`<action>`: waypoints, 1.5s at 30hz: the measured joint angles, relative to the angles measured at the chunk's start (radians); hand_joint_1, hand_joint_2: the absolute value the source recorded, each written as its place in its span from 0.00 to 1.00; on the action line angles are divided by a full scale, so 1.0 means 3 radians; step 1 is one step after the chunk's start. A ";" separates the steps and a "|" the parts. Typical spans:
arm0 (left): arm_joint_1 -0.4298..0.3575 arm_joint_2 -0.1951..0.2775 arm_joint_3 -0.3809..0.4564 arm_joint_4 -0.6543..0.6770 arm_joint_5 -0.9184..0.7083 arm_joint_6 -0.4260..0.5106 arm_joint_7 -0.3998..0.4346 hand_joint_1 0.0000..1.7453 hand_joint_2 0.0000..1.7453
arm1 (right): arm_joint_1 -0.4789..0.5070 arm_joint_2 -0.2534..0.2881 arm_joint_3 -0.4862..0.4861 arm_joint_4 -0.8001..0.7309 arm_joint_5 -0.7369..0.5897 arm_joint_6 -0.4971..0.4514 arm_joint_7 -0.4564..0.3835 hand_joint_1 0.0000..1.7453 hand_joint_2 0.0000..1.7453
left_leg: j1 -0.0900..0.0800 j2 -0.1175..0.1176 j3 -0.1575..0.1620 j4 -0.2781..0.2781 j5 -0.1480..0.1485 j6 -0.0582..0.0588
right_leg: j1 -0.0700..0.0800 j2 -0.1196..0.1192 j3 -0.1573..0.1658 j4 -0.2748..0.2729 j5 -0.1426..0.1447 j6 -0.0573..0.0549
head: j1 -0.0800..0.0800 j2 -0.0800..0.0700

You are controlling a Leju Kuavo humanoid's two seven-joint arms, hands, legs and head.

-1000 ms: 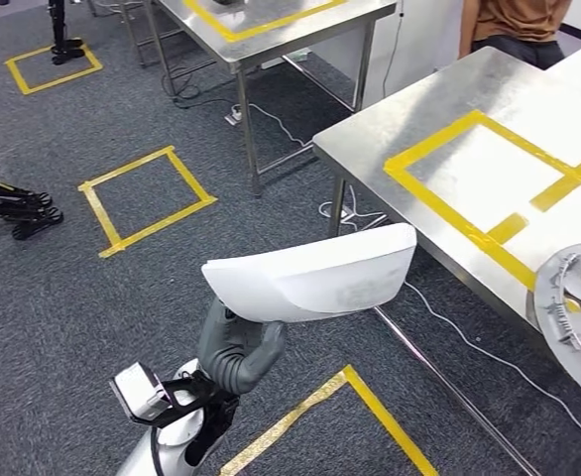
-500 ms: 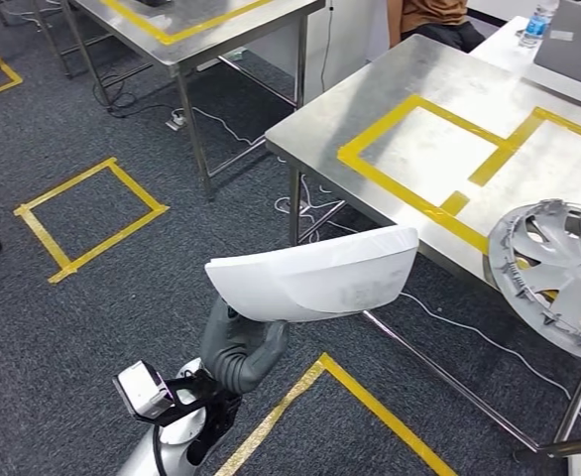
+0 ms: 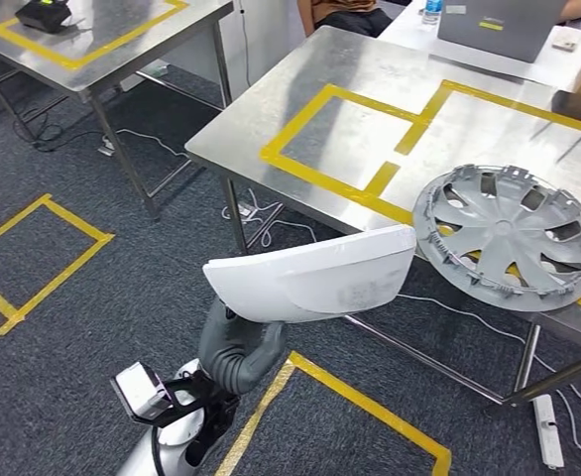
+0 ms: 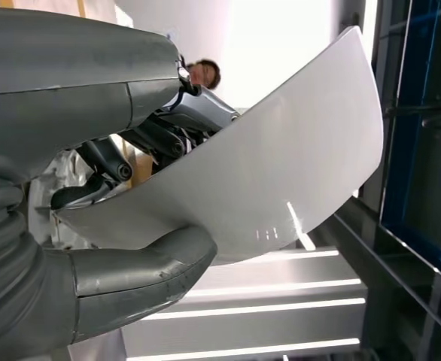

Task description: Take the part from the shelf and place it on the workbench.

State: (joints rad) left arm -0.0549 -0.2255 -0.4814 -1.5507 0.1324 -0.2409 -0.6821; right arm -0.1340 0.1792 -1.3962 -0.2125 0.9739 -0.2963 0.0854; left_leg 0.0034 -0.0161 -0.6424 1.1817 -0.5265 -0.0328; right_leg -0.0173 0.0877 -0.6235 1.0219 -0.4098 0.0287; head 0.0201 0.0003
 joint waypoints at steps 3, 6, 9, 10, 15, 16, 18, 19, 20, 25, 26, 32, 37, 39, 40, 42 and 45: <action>0.0000 -0.0002 0.0000 0.0000 0.0000 -0.0003 0.0000 1.00 1.00 | -0.0010 0.0000 0.0000 0.0000 -0.0001 0.0001 0.0002 0.00 1.00 | 0.0029 -0.0218 0.0234 -0.0526 0.0204 0.0015 | -0.0001 0.0132 -0.0034 0.0016 0.0016 0.0051 | -0.0003 0.0000; -0.0004 -0.0008 -0.0004 0.0000 -0.0001 -0.0004 0.0000 1.00 1.00 | 0.0018 0.0000 0.0000 0.0000 -0.0003 0.0002 0.0003 0.00 1.00 | 0.0019 -0.0165 0.0253 -0.0590 0.0211 0.0087 | -0.0021 0.0191 -0.0080 -0.0004 0.0039 0.0116 | -0.0004 0.0000; -0.0007 -0.0013 -0.0006 0.0000 -0.0001 -0.0006 0.0000 1.00 1.00 | 0.0025 0.0001 -0.0001 0.0001 -0.0005 0.0001 -0.0001 0.00 1.00 | 0.0012 -0.0029 0.0262 -0.0611 0.0228 0.0157 | -0.0005 -0.0094 -0.0232 0.0290 -0.0139 0.0141 | 0.0026 0.0000; -0.0006 -0.0012 -0.0006 0.0000 -0.0001 -0.0007 0.0000 1.00 1.00 | 0.0016 0.0002 -0.0001 0.0001 -0.0006 0.0001 -0.0005 0.00 1.00 | 0.0003 0.0019 0.0262 -0.0611 0.0224 0.0168 | 0.0000 -0.0184 -0.0336 0.0513 -0.0256 0.0148 | 0.0035 0.0000; -0.0004 -0.0010 -0.0005 0.0000 -0.0001 -0.0005 0.0000 1.00 1.00 | 0.0014 0.0002 -0.0001 0.0001 0.0004 -0.0011 -0.0023 0.00 1.00 | -0.0014 0.0254 0.0278 -0.0610 0.0201 0.0166 | 0.0001 -0.0320 -0.0313 0.0620 -0.0239 0.0158 | 0.0037 -0.0001; -0.0004 -0.0010 -0.0005 0.0000 -0.0001 -0.0004 0.0000 1.00 1.00 | 0.0012 0.0002 -0.0001 0.0001 0.0012 -0.0019 -0.0026 0.00 1.00 | -0.0021 0.0289 0.0288 -0.0609 0.0191 0.0152 | 0.0010 -0.0401 -0.0173 0.0381 -0.0158 0.0151 | 0.0037 -0.0001; -0.0004 -0.0009 -0.0004 0.0000 -0.0001 -0.0003 0.0000 1.00 1.00 | 0.0001 0.0003 0.0000 0.0001 0.0025 -0.0031 -0.0034 0.00 1.00 | -0.0038 0.0353 0.0311 -0.0603 0.0170 0.0119 | 0.0024 -0.0514 0.0014 0.0063 -0.0060 0.0121 | 0.0030 -0.0001; -0.0005 -0.0009 -0.0004 0.0000 -0.0001 -0.0002 0.0000 1.00 1.00 | -0.0003 0.0003 0.0000 0.0001 0.0030 -0.0035 -0.0036 0.00 1.00 | -0.0045 0.0382 0.0318 -0.0604 0.0165 0.0102 | 0.0033 -0.0522 0.0031 0.0027 -0.0057 0.0102 | 0.0027 0.0000; -0.0005 -0.0009 -0.0004 0.0000 -0.0001 0.0000 0.0000 1.00 1.00 | -0.0004 0.0003 0.0001 0.0001 0.0040 -0.0045 -0.0038 0.00 1.00 | -0.0045 0.0412 0.0325 -0.0607 0.0163 0.0086 | 0.0035 -0.0482 0.0025 0.0028 -0.0048 0.0081 | 0.0023 0.0000; 0.0000 0.0000 0.0001 -0.0001 -0.0001 0.0012 0.0000 1.00 1.00 | -0.0003 0.0001 0.0019 -0.0001 0.0103 -0.0112 -0.0060 0.00 1.00 | -0.0012 0.0149 0.0129 -0.0169 -0.0111 0.0001 | 0.0006 -0.0338 0.0022 0.0004 -0.0026 0.0002 | 0.0010 0.0000; 0.0006 0.0003 0.0003 -0.0001 -0.0001 0.0013 0.0000 1.00 1.00 | -0.0006 0.0000 0.0026 -0.0001 0.0114 -0.0118 -0.0064 0.00 1.00 | -0.0010 0.0106 0.0008 0.0061 -0.0207 -0.0005 | 0.0005 -0.0314 0.0020 0.0004 -0.0026 -0.0005 | 0.0007 0.0000; 0.0021 0.0006 0.0005 -0.0001 -0.0001 0.0026 0.0000 1.00 1.00 | 0.0002 0.0001 0.0080 -0.0002 0.0211 -0.0171 -0.0042 0.00 1.00 | 0.0018 0.0050 0.0118 -0.0316 0.0156 -0.0010 | -0.0001 -0.0185 0.0016 0.0016 -0.0021 0.0031 | 0.0004 -0.0001; 0.0021 -0.0007 0.0006 -0.0001 0.0037 0.0148 0.0000 1.00 1.00 | 0.0043 -0.0001 0.0273 -0.0003 0.0581 -0.0499 0.0280 0.00 1.00 | 0.0012 0.0021 0.0215 -0.0577 0.0236 0.0092 | -0.0010 -0.0174 -0.0014 0.0012 -0.0016 0.0132 | 0.0001 0.0000; 0.0018 -0.0013 0.0007 0.0000 0.0083 0.0206 0.0000 1.00 1.00 | 0.0054 -0.0001 0.0354 -0.0003 0.0666 -0.0555 0.0390 0.00 1.00 | 0.0017 0.0034 0.0217 -0.0586 0.0252 0.0134 | -0.0012 -0.0218 -0.0100 0.0204 -0.0144 0.0151 | 0.0016 0.0000; 0.0016 -0.0015 0.0008 0.0004 0.0117 0.0225 0.0000 1.00 1.00 | 0.0056 0.0000 0.0386 -0.0003 0.0677 -0.0567 0.0421 0.00 1.00 | 0.0014 0.0042 0.0216 -0.0586 0.0253 0.0146 | -0.0009 -0.0239 -0.0187 0.0411 -0.0258 0.0155 | 0.0025 0.0000; 0.0012 -0.0017 0.0009 0.0017 0.0231 0.0240 0.0012 1.00 1.00 | 0.0056 0.0003 0.0423 -0.0002 0.0658 -0.0570 0.0460 0.00 1.00 | 0.0006 0.0054 0.0214 -0.0586 0.0253 0.0156 | -0.0007 -0.0251 -0.0375 0.0848 -0.0449 0.0159 | 0.0029 0.0000; -0.0008 -0.0017 -0.0004 0.0057 0.0508 0.0161 0.0109 1.00 1.00 | 0.0063 0.0005 0.0440 0.0000 0.0611 -0.0577 0.0479 0.00 1.00 | 0.0000 0.0059 0.0218 -0.0584 0.0251 0.0156 | -0.0007 -0.0257 -0.0315 0.0777 -0.0347 0.0151 | 0.0030 -0.0001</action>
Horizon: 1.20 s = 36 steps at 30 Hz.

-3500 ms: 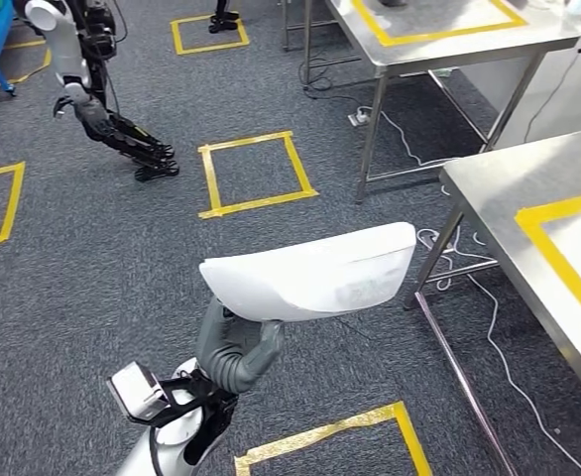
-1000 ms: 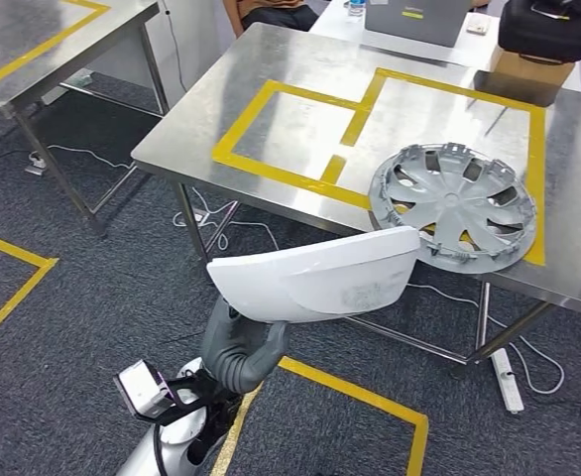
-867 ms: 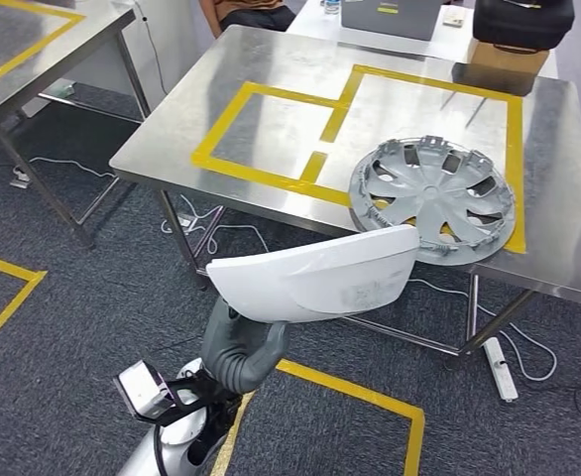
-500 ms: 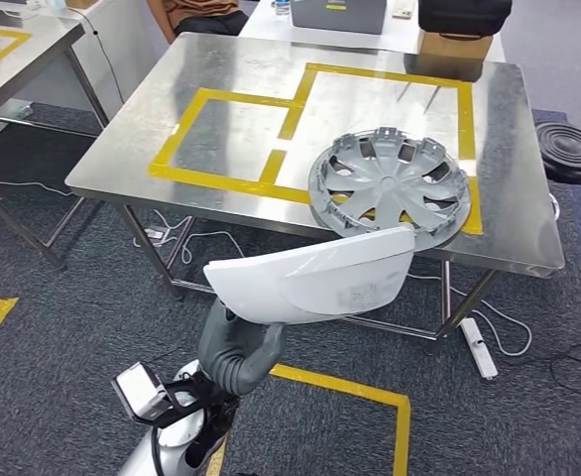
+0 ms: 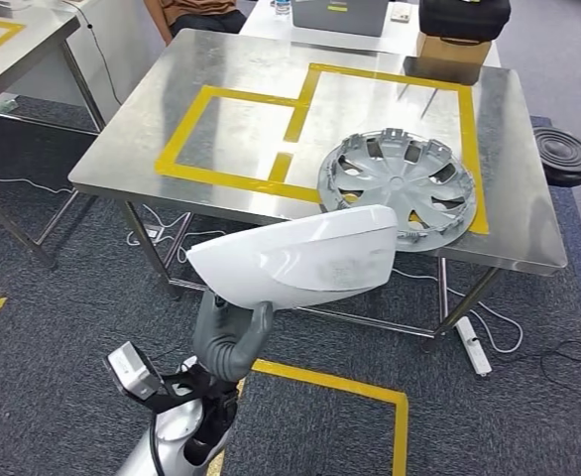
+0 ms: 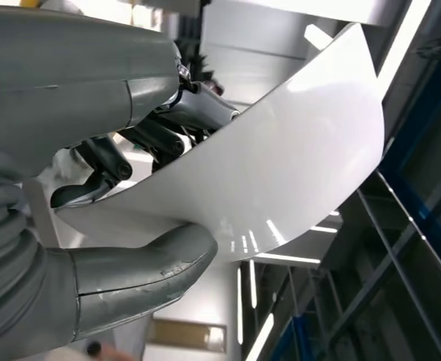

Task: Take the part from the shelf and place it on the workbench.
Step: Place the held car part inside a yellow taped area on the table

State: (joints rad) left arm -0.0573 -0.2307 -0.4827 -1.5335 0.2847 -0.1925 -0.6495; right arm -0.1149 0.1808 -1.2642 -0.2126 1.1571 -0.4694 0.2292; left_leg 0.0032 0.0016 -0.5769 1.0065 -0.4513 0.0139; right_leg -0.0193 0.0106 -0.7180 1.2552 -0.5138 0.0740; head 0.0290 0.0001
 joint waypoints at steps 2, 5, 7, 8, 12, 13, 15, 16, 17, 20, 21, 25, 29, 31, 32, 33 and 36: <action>-0.0026 0.0003 -0.0024 0.0031 0.0132 -0.0135 0.0032 1.00 1.00 | -0.0007 0.0000 0.0006 0.0000 -0.0009 -0.0004 -0.0004 0.00 1.00 | -0.0007 -0.0001 0.0003 0.0006 -0.0007 -0.0018 | 0.0003 -0.0023 0.0249 -0.0459 0.0180 -0.0011 | 0.0000 0.0000; -0.0057 0.0010 -0.0055 0.0070 0.0184 -0.0266 0.0008 1.00 1.00 | -0.0021 0.0005 0.0015 0.0000 -0.0009 -0.0005 -0.0017 0.00 1.00 | -0.0022 0.0000 0.0001 0.0005 -0.0003 -0.0072 | 0.0019 -0.0024 0.0387 -0.0735 0.0243 -0.0057 | -0.0006 0.0001; -0.0066 0.0010 -0.0064 0.0095 0.0216 -0.0302 -0.0004 1.00 1.00 | -0.0016 0.0007 0.0023 0.0000 -0.0007 -0.0005 -0.0026 0.00 1.00 | -0.0012 0.0003 -0.0001 -0.0001 -0.0007 -0.0109 | 0.0021 -0.0011 0.0378 -0.0743 0.0257 -0.0099 | -0.0007 0.0000; -0.0072 0.0011 -0.0067 0.0105 0.0235 -0.0333 -0.0013 1.00 1.00 | -0.0014 0.0007 0.0028 0.0000 -0.0005 -0.0005 -0.0034 0.00 1.00 | -0.0009 0.0002 -0.0020 0.0039 -0.0042 -0.0127 | 0.0017 -0.0008 0.0378 -0.0749 0.0264 -0.0121 | -0.0011 0.0000; -0.0083 0.0020 -0.0079 0.0153 0.0245 -0.0442 -0.0056 1.00 1.00 | -0.0018 0.0008 0.0051 -0.0001 0.0000 -0.0006 -0.0058 0.00 1.00 | -0.0004 -0.0002 -0.0367 0.0754 -0.0399 -0.0164 | 0.0013 -0.0003 0.0374 -0.0759 0.0271 -0.0167 | -0.0027 0.0000; -0.0082 0.0023 -0.0082 0.0169 0.0220 -0.0450 -0.0068 1.00 1.00 | -0.0015 0.0008 0.0056 -0.0001 0.0000 -0.0004 -0.0059 0.00 1.00 | -0.0004 -0.0002 -0.0438 0.0886 -0.0426 -0.0164 | 0.0015 -0.0001 0.0374 -0.0758 0.0270 -0.0168 | -0.0028 0.0000; -0.0080 0.0025 -0.0086 0.0194 0.0168 -0.0457 -0.0089 1.00 1.00 | -0.0012 0.0008 0.0061 -0.0001 0.0000 -0.0002 -0.0060 0.00 1.00 | -0.0005 -0.0002 -0.0416 0.0819 -0.0310 -0.0153 | 0.0016 0.0006 0.0375 -0.0758 0.0271 -0.0166 | -0.0029 0.0000; -0.0082 0.0026 -0.0088 0.0202 0.0154 -0.0460 -0.0094 1.00 1.00 | -0.0013 0.0008 0.0062 -0.0001 0.0000 -0.0002 -0.0061 0.00 1.00 | -0.0005 -0.0002 -0.0328 0.0642 -0.0197 -0.0143 | 0.0016 0.0013 0.0376 -0.0758 0.0273 -0.0162 | -0.0029 0.0000; -0.0086 0.0025 -0.0091 0.0210 0.0145 -0.0462 -0.0096 1.00 1.00 | -0.0015 0.0008 0.0065 -0.0001 0.0000 -0.0001 -0.0062 0.00 1.00 | -0.0006 -0.0005 -0.0221 0.0432 -0.0095 -0.0131 | 0.0021 0.0020 0.0373 -0.0755 0.0274 -0.0153 | -0.0029 0.0000; -0.0100 0.0021 -0.0100 0.0231 0.0129 -0.0465 -0.0098 1.00 1.00 | -0.0015 0.0008 0.0077 -0.0001 0.0001 0.0003 -0.0065 0.00 1.00 | -0.0010 -0.0011 -0.0038 0.0042 -0.0002 -0.0092 | 0.0039 0.0037 0.0348 -0.0742 0.0278 -0.0099 | -0.0029 0.0001; -0.0101 0.0019 -0.0101 0.0236 0.0126 -0.0466 -0.0099 1.00 1.00 | -0.0012 0.0008 0.0081 -0.0001 0.0001 0.0004 -0.0065 0.00 1.00 | -0.0012 -0.0011 -0.0035 0.0019 -0.0008 -0.0076 | 0.0037 0.0038 0.0344 -0.0745 0.0282 -0.0081 | -0.0028 0.0001; -0.0103 0.0012 -0.0102 0.0247 0.0126 -0.0469 -0.0099 1.00 1.00 | -0.0008 0.0008 0.0087 -0.0001 0.0002 0.0006 -0.0065 0.00 1.00 | 0.0000 -0.0002 -0.0026 0.0001 0.0013 -0.0006 | 0.0026 0.0012 0.0212 -0.0464 0.0099 -0.0027 | -0.0011 0.0001; -0.0101 0.0014 -0.0101 0.0267 0.0192 -0.0591 -0.0100 1.00 1.00 | 0.0008 0.0008 0.0114 0.0000 0.0101 0.0031 -0.0054 0.00 1.00 | -0.0008 0.0002 -0.0023 0.0002 0.0010 0.0013 | 0.0026 -0.0001 -0.0091 0.0205 -0.0158 -0.0005 | 0.0000 0.0001; -0.0100 0.0014 -0.0101 0.0273 0.0218 -0.0673 -0.0101 1.00 1.00 | 0.0013 0.0007 0.0149 0.0000 0.0148 0.0052 -0.0044 0.00 1.00 | -0.0006 0.0000 -0.0013 0.0003 -0.0001 0.0006 | 0.0022 -0.0008 0.0044 -0.0056 0.0013 -0.0003 | 0.0000 0.0001; -0.0100 0.0012 -0.0100 0.0274 0.0200 -0.0704 -0.0102 1.00 1.00 | 0.0011 0.0007 0.0165 0.0000 0.0158 0.0062 -0.0041 0.00 1.00 | -0.0007 -0.0001 -0.0004 0.0004 -0.0015 -0.0006 | 0.0019 -0.0021 0.0171 -0.0302 0.0106 -0.0001 | 0.0001 0.0001; -0.0099 0.0011 -0.0096 0.0272 0.0164 -0.0733 -0.0104 1.00 1.00 | 0.0006 0.0007 0.0178 0.0000 0.0166 0.0074 -0.0039 0.00 1.00 | -0.0013 -0.0003 0.0001 0.0007 -0.0039 -0.0023 | 0.0018 -0.0027 0.0291 -0.0518 0.0160 -0.0012 | -0.0001 0.0001; -0.0095 0.0007 -0.0081 0.0258 0.0009 -0.0818 -0.0107 1.00 1.00 | 0.0005 0.0011 0.0215 0.0000 0.0179 0.0099 -0.0038 0.00 1.00 | -0.0030 -0.0004 0.0022 0.0008 -0.0066 -0.0074 | 0.0028 -0.0021 0.0416 -0.0721 0.0172 -0.0079 | -0.0014 0.0001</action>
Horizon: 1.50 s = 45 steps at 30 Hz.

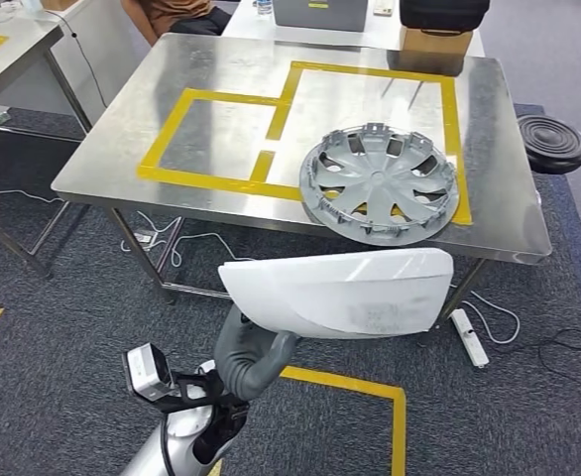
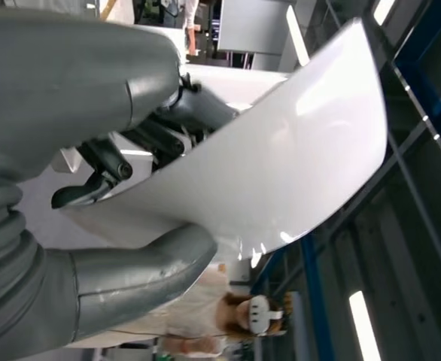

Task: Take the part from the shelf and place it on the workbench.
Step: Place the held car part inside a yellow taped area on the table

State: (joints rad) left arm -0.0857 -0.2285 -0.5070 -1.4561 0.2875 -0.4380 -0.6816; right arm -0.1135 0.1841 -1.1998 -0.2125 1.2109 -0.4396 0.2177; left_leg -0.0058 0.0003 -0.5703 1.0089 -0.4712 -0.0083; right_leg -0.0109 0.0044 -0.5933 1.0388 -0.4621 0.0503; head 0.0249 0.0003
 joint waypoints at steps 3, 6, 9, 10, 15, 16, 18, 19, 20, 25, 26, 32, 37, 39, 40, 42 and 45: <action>0.0000 -0.0004 0.0009 -0.0003 -0.0055 -0.0015 -0.0001 1.00 1.00 | 0.0009 -0.0002 0.0019 -0.0001 -0.0002 0.0001 -0.0001 0.00 1.00 | 0.0009 0.0000 -0.0015 0.0075 -0.0035 -0.0042 | -0.0005 0.0010 0.0023 -0.0008 0.0026 -0.0054 | -0.0008 0.0000; 0.0001 -0.0008 0.0030 0.0002 -0.0023 0.0008 -0.0002 1.00 1.00 | 0.0005 -0.0007 0.0027 -0.0003 -0.0013 -0.0004 -0.0001 0.00 1.00 | 0.0013 -0.0001 -0.0326 0.0642 -0.0282 -0.0072 | -0.0007 0.0016 0.0040 -0.0016 0.0011 -0.0096 | -0.0022 0.0000; 0.0012 -0.0009 0.0049 0.0008 0.0006 0.0014 -0.0002 1.00 1.00 | 0.0013 -0.0006 0.0034 -0.0003 -0.0016 -0.0004 0.0000 0.00 1.00 | 0.0013 -0.0001 -0.0574 0.0939 -0.0248 -0.0062 | -0.0003 0.0028 0.0062 -0.0016 -0.0016 -0.0105 | -0.0022 0.0000; 0.0015 -0.0009 0.0053 0.0008 0.0016 0.0014 -0.0002 1.00 1.00 | 0.0015 -0.0006 0.0035 -0.0003 -0.0016 -0.0004 0.0000 0.00 1.00 | 0.0013 -0.0001 -0.0531 0.0793 -0.0113 -0.0051 | -0.0004 0.0036 0.0079 -0.0016 -0.0027 -0.0099 | -0.0021 0.0000; 0.0018 -0.0011 0.0061 0.0008 0.0010 0.0011 -0.0001 1.00 1.00 | 0.0012 -0.0006 0.0039 -0.0003 -0.0011 0.0001 0.0000 0.00 1.00 | 0.0004 -0.0008 -0.0208 0.0040 0.0197 0.0001 | 0.0015 0.0070 0.0116 -0.0022 -0.0085 -0.0023 | -0.0019 0.0000; 0.0018 -0.0012 0.0061 0.0007 0.0009 -0.0013 -0.0001 1.00 1.00 | 0.0013 -0.0006 0.0040 -0.0003 -0.0009 0.0004 -0.0001 0.00 1.00 | 0.0005 -0.0009 -0.0207 0.0028 0.0192 0.0013 | 0.0011 0.0068 0.0121 -0.0036 -0.0086 -0.0005 | -0.0018 0.0000; 0.0018 -0.0017 0.0062 0.0006 0.0014 -0.0058 -0.0002 1.00 1.00 | 0.0015 -0.0006 0.0040 -0.0003 -0.0005 0.0008 -0.0001 0.00 1.00 | 0.0013 -0.0010 -0.0184 0.0002 0.0182 0.0049 | 0.0007 0.0057 0.0105 0.0007 -0.0125 0.0028 | -0.0009 0.0000; 0.0018 -0.0019 0.0062 0.0006 0.0013 -0.0070 -0.0002 1.00 1.00 | 0.0013 -0.0006 0.0041 -0.0003 -0.0003 0.0010 -0.0002 0.00 1.00 | 0.0019 -0.0009 -0.0169 -0.0009 0.0172 0.0068 | 0.0008 0.0049 0.0051 0.0119 -0.0181 0.0041 | -0.0001 0.0000; 0.0018 -0.0020 0.0062 0.0005 0.0011 -0.0075 -0.0002 1.00 1.00 | 0.0013 -0.0006 0.0042 -0.0003 -0.0001 0.0012 -0.0002 0.00 1.00 | 0.0020 -0.0008 -0.0156 -0.0015 0.0155 0.0084 | 0.0007 0.0038 -0.0047 0.0307 -0.0262 0.0050 | 0.0006 0.0000; 0.0019 -0.0019 0.0062 0.0013 -0.0024 -0.0076 -0.0001 1.00 1.00 | 0.0038 -0.0006 0.0042 -0.0003 -0.0001 0.0012 0.0000 0.00 1.00 | 0.0011 -0.0007 -0.0059 -0.0015 0.0080 0.0101 | 0.0004 0.0017 -0.0385 0.0779 -0.0255 0.0073 | 0.0013 0.0000; 0.0019 -0.0019 0.0062 0.0016 -0.0025 -0.0075 0.0000 1.00 1.00 | 0.0038 -0.0006 0.0042 -0.0003 -0.0002 0.0011 0.0000 0.00 1.00 | 0.0011 -0.0007 -0.0023 -0.0015 0.0057 0.0091 | 0.0002 0.0008 -0.0288 0.0542 -0.0102 0.0072 | 0.0013 0.0000; 0.0017 -0.0017 0.0062 0.0023 -0.0030 -0.0074 0.0000 1.00 1.00 | 0.0034 -0.0002 0.0044 -0.0001 -0.0008 0.0010 -0.0001 0.00 1.00 | -0.0009 -0.0006 0.0057 -0.0012 -0.0022 -0.0001 | 0.0016 -0.0012 -0.0004 -0.0021 0.0041 -0.0032 | 0.0005 0.0000; 0.0016 -0.0009 0.0068 0.0047 -0.0025 0.0005 0.0007 1.00 1.00 | 0.0025 -0.0002 0.0044 -0.0004 -0.0016 -0.0002 -0.0013 0.00 1.00 | 0.0007 -0.0006 -0.0375 0.0740 -0.0302 -0.0066 | -0.0001 -0.0001 0.0098 -0.0051 -0.0013 -0.0112 | -0.0032 -0.0001; 0.0019 -0.0009 0.0075 0.0074 -0.0025 0.0071 0.0013 1.00 1.00 | 0.0030 -0.0001 0.0043 -0.0003 -0.0022 -0.0005 -0.0013 0.00 1.00 | 0.0009 -0.0006 -0.0580 0.0952 -0.0262 -0.0068 | -0.0002 0.0008 0.0142 -0.0051 -0.0055 -0.0109 | -0.0035 -0.0001; 0.0021 -0.0010 0.0078 0.0085 -0.0025 0.0096 0.0014 1.00 1.00 | 0.0032 0.0000 0.0043 -0.0003 -0.0024 -0.0006 -0.0013 0.00 1.00 | 0.0009 -0.0006 -0.0592 0.0883 -0.0147 -0.0064 | -0.0004 0.0016 0.0171 -0.0051 -0.0078 -0.0102 | -0.0036 -0.0001; 0.0021 -0.0010 0.0083 0.0099 -0.0023 0.0131 0.0015 1.00 1.00 | 0.0033 0.0001 0.0042 -0.0003 -0.0027 -0.0008 -0.0013 0.00 1.00 | 0.0008 -0.0006 -0.0465 0.0484 0.0168 -0.0051 | -0.0005 0.0033 0.0230 -0.0051 -0.0132 -0.0078 | -0.0038 -0.0001; 0.0021 -0.0016 0.0086 0.0112 -0.0013 0.0155 0.0015 1.00 1.00 | 0.0025 0.0001 0.0042 -0.0003 -0.0027 -0.0012 -0.0013 0.00 1.00 | 0.0004 -0.0010 -0.0287 0.0065 0.0285 -0.0018 | 0.0009 0.0052 0.0255 -0.0058 -0.0204 -0.0018 | -0.0043 -0.0001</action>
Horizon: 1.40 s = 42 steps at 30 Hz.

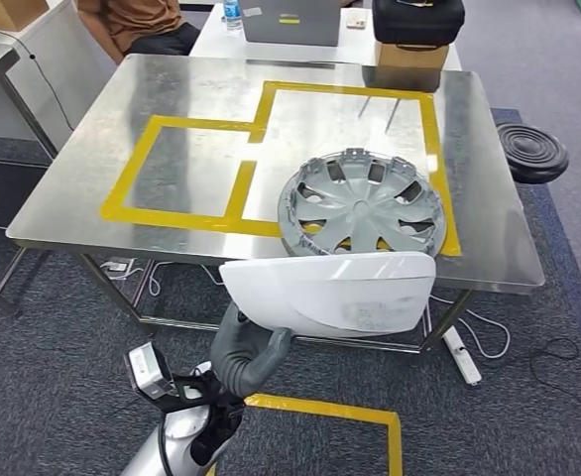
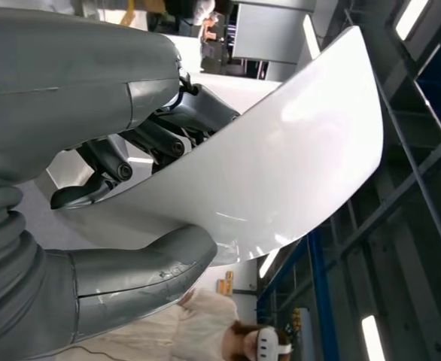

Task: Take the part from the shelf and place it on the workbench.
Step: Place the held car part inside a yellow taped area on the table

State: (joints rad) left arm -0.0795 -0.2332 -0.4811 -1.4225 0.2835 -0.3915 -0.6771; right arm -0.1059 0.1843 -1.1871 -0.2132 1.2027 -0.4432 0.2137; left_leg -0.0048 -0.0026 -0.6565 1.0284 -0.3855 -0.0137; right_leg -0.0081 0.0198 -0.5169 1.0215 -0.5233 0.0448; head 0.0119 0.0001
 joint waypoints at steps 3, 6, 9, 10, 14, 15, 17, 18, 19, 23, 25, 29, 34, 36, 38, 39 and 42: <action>0.0000 -0.0007 0.0002 0.0005 0.0030 0.0003 0.0000 1.00 1.00 | 0.0000 0.0000 0.0000 0.0000 -0.0001 -0.0002 0.0002 0.00 1.00 | 0.0004 -0.0005 0.0026 -0.0036 -0.0048 0.0057 | -0.0004 -0.0012 0.0020 -0.0007 -0.0045 0.0052 | 0.0001 0.0000; 0.0000 -0.0010 0.0001 0.0005 0.0050 0.0002 0.0004 1.00 1.00 | 0.0000 0.0000 0.0000 0.0000 -0.0001 -0.0001 0.0002 0.00 1.00 | 0.0012 0.0002 0.0069 -0.0047 -0.0081 0.0109 | -0.0002 -0.0031 -0.0198 0.0446 -0.0265 0.0084 | 0.0016 0.0000; 0.0000 -0.0007 0.0000 0.0010 0.0037 0.0001 0.0010 1.00 1.00 | 0.0009 0.0000 0.0000 0.0000 0.0000 0.0001 0.0003 0.00 1.00 | 0.0005 -0.0001 0.0103 -0.0046 -0.0117 0.0126 | -0.0003 -0.0033 -0.0547 0.0952 -0.0367 0.0091 | 0.0018 0.0000; -0.0001 -0.0006 -0.0002 0.0011 0.0031 -0.0006 0.0006 1.00 1.00 | 0.0010 0.0000 0.0000 0.0000 0.0000 0.0002 0.0002 0.00 1.00 | 0.0005 -0.0006 0.0121 -0.0046 -0.0129 0.0123 | -0.0004 -0.0033 -0.0557 0.0888 -0.0268 0.0089 | 0.0018 0.0000; -0.0004 -0.0004 -0.0012 0.0011 0.0025 -0.0044 -0.0007 1.00 1.00 | 0.0003 0.0002 0.0001 0.0001 0.0004 0.0009 -0.0005 0.00 1.00 | -0.0007 -0.0015 0.0193 -0.0042 -0.0183 0.0077 | -0.0003 -0.0048 -0.0278 0.0111 0.0203 0.0061 | 0.0015 0.0000; -0.0005 -0.0003 -0.0015 0.0011 0.0025 -0.0051 -0.0007 1.00 1.00 | 0.0001 0.0003 0.0001 0.0001 0.0006 0.0011 -0.0007 0.00 1.00 | -0.0013 -0.0016 0.0194 -0.0047 -0.0205 0.0059 | 0.0001 -0.0048 -0.0255 0.0048 0.0206 0.0043 | 0.0013 0.0000; -0.0009 -0.0002 -0.0022 0.0010 0.0017 -0.0080 -0.0010 1.00 1.00 | 0.0002 0.0005 0.0002 0.0001 0.0009 0.0015 -0.0012 0.00 1.00 | -0.0018 -0.0016 0.0199 -0.0064 -0.0249 0.0020 | 0.0004 -0.0037 -0.0244 0.0036 0.0158 -0.0010 | 0.0010 0.0000; -0.0012 0.0000 -0.0026 0.0010 0.0006 -0.0095 -0.0011 1.00 1.00 | 0.0007 0.0006 0.0002 0.0001 0.0010 0.0017 -0.0013 0.00 1.00 | -0.0017 -0.0015 0.0207 -0.0051 -0.0272 0.0000 | 0.0000 -0.0032 -0.0222 0.0028 0.0136 -0.0036 | 0.0010 0.0000; -0.0015 0.0002 -0.0029 0.0009 -0.0004 -0.0107 -0.0013 1.00 1.00 | 0.0011 0.0006 0.0002 0.0000 0.0011 0.0018 -0.0014 0.00 1.00 | -0.0015 -0.0014 0.0193 0.0013 -0.0301 -0.0020 | -0.0006 -0.0028 -0.0188 0.0021 0.0123 -0.0059 | -0.0002 0.0000; -0.0014 0.0010 -0.0031 0.0011 -0.0021 -0.0110 -0.0014 1.00 1.00 | 0.0012 0.0006 0.0002 -0.0001 0.0011 0.0023 -0.0016 0.00 1.00 | -0.0003 -0.0012 -0.0276 0.0802 -0.0547 -0.0064 | -0.0011 -0.0025 -0.0030 0.0012 0.0033 -0.0095 | -0.0043 0.0000; -0.0007 0.0011 -0.0031 0.0013 -0.0022 -0.0107 -0.0014 1.00 1.00 | 0.0019 0.0006 0.0002 -0.0001 0.0010 0.0024 -0.0014 0.00 1.00 | -0.0003 -0.0013 -0.0442 0.0903 -0.0434 -0.0059 | -0.0011 -0.0019 0.0060 0.0014 -0.0027 -0.0084 | -0.0048 0.0000; -0.0003 0.0012 -0.0028 0.0017 -0.0018 -0.0060 -0.0011 1.00 1.00 | 0.0012 0.0012 0.0002 -0.0001 0.0002 0.0021 -0.0012 0.00 1.00 | -0.0015 -0.0014 -0.0227 0.0151 0.0153 0.0001 | -0.0003 0.0013 0.0232 0.0012 -0.0181 -0.0035 | -0.0058 0.0000; -0.0006 -0.0001 -0.0022 0.0020 -0.0014 0.0005 -0.0008 1.00 1.00 | 0.0000 0.0018 0.0002 0.0000 -0.0010 0.0013 -0.0007 0.00 1.00 | -0.0012 -0.0017 -0.0137 -0.0005 0.0081 0.0094 | -0.0001 0.0000 0.0300 -0.0057 -0.0281 0.0045 | -0.0058 0.0000; -0.0009 -0.0005 -0.0022 0.0021 -0.0013 0.0010 -0.0008 1.00 1.00 | -0.0001 0.0018 0.0002 0.0000 -0.0011 0.0012 -0.0006 0.00 1.00 | 0.0001 -0.0013 -0.0088 -0.0033 0.0040 0.0120 | 0.0001 -0.0022 0.0118 0.0271 -0.0407 0.0065 | -0.0054 0.0000; -0.0011 -0.0004 -0.0022 0.0021 -0.0013 0.0014 -0.0007 1.00 1.00 | 0.0003 0.0018 0.0002 0.0000 -0.0011 0.0012 -0.0006 0.00 1.00 | 0.0002 -0.0011 -0.0058 -0.0037 0.0000 0.0130 | 0.0001 -0.0030 -0.0245 0.0785 -0.0539 0.0078 | -0.0055 0.0000; -0.0010 -0.0004 -0.0022 0.0022 -0.0012 0.0018 -0.0007 1.00 1.00 | 0.0008 0.0018 0.0002 0.0000 -0.0012 0.0012 -0.0006 0.00 1.00 | 0.0003 -0.0015 -0.0041 -0.0036 -0.0019 0.0130 | 0.0000 -0.0031 -0.0402 0.0947 -0.0533 0.0086 | -0.0054 0.0000; -0.0009 -0.0003 -0.0022 0.0023 -0.0012 0.0027 -0.0006 1.00 1.00 | 0.0013 0.0018 0.0001 0.0000 -0.0012 0.0012 -0.0006 0.00 1.00 | 0.0014 -0.0028 0.0059 -0.0036 -0.0088 0.0103 | -0.0017 -0.0039 -0.0478 0.0641 -0.0097 0.0113 | -0.0052 0.0000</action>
State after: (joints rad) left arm -0.0823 -0.2342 -0.4877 -1.4157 0.2800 -0.3835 -0.6790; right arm -0.1020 0.1896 -1.1868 -0.2132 1.1990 -0.4395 0.2119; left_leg -0.0006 -0.0112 -0.6387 1.0177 -0.4121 0.0172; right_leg -0.0132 0.0082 -0.6603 1.2139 -0.5524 0.0789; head -0.0038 0.0000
